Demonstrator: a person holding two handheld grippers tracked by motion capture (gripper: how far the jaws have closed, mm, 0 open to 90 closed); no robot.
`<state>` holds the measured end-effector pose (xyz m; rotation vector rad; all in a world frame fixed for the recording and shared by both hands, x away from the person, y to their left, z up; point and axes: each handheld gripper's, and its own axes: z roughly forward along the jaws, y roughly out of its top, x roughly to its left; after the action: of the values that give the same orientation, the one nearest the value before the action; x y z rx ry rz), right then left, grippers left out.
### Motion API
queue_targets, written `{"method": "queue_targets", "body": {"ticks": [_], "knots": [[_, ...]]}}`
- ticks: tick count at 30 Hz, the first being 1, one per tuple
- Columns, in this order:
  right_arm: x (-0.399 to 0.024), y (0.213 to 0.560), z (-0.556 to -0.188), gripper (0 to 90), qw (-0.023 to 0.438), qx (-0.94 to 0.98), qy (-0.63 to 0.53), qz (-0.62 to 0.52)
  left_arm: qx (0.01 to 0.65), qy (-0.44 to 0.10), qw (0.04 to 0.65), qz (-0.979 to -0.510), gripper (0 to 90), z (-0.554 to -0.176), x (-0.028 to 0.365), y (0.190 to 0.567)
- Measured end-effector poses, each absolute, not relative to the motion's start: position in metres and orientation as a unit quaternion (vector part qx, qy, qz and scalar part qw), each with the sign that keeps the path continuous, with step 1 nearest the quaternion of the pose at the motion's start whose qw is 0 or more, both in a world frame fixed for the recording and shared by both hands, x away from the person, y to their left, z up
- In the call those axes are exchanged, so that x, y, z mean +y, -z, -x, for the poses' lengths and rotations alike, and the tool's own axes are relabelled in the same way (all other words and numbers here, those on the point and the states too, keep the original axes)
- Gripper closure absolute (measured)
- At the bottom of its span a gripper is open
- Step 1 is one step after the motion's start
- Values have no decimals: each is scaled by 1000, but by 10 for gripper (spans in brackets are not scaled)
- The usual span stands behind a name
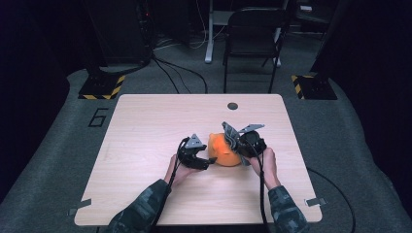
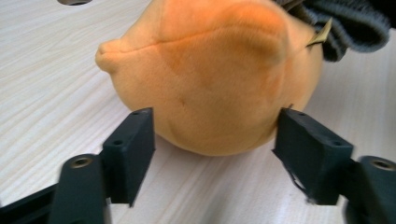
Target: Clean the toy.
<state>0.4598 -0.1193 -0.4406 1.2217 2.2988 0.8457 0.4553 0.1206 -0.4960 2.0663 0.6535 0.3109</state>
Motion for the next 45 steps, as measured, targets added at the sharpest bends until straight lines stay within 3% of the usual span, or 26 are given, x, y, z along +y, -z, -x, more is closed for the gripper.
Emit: {"method": "queue_targets", "body": {"ticks": [7,14,20,24,30,39,45], "knots": [[-121,442,-462,736,195,820,-305,-443,224,-171,438,-854,184,-454,116,507],[-123,443,-466,736,194,821,-305,-442,201,-193,429,-859,192,-452,108,515],[-122,444,-467,737,194,819,-303,-447,178,-243,428,-852,297,-444,100,515],[-123,445,-468,737,189,817,-306,-451,175,-256,424,-851,521,-443,97,519],[-120,445,-466,736,190,818,-305,-448,181,-253,416,-854,684,-443,97,521],[-162,429,-461,734,207,776,-349,-483,193,-244,427,-849,750,-445,100,521],[-210,447,-465,732,201,743,-318,-553,193,-243,431,-847,760,-446,100,519]]}}
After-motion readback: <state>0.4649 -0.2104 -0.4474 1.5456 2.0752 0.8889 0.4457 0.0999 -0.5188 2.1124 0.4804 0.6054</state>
